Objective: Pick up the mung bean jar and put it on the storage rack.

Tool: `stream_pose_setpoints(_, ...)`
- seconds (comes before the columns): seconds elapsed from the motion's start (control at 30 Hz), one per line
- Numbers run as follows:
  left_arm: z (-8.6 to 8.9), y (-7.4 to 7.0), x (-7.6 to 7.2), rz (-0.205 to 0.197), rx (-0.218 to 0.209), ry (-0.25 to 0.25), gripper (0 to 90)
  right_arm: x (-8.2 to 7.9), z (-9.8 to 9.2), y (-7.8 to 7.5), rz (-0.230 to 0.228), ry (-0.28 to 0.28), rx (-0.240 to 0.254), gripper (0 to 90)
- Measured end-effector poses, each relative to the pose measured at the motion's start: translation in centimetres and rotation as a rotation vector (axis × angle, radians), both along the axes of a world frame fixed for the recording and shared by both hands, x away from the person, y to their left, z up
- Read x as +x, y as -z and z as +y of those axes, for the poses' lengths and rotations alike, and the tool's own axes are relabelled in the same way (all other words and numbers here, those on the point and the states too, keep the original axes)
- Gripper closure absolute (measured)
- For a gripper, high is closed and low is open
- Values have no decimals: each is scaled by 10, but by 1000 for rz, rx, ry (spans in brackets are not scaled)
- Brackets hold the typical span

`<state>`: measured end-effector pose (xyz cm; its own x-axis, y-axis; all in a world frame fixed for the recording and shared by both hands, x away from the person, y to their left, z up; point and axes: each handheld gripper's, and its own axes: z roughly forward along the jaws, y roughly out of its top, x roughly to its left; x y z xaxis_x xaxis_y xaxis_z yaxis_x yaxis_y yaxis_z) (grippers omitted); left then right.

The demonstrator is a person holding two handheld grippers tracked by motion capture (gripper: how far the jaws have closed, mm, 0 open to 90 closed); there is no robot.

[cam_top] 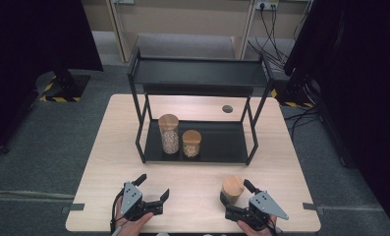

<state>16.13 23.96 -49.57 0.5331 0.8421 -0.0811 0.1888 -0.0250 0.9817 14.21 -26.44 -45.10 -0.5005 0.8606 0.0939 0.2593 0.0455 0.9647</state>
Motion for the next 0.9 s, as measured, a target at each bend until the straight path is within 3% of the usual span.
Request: stream_pose_setpoints(0.9,-1,0,0,-12,4,14,27,-2,1,3,5,36,-26,66)
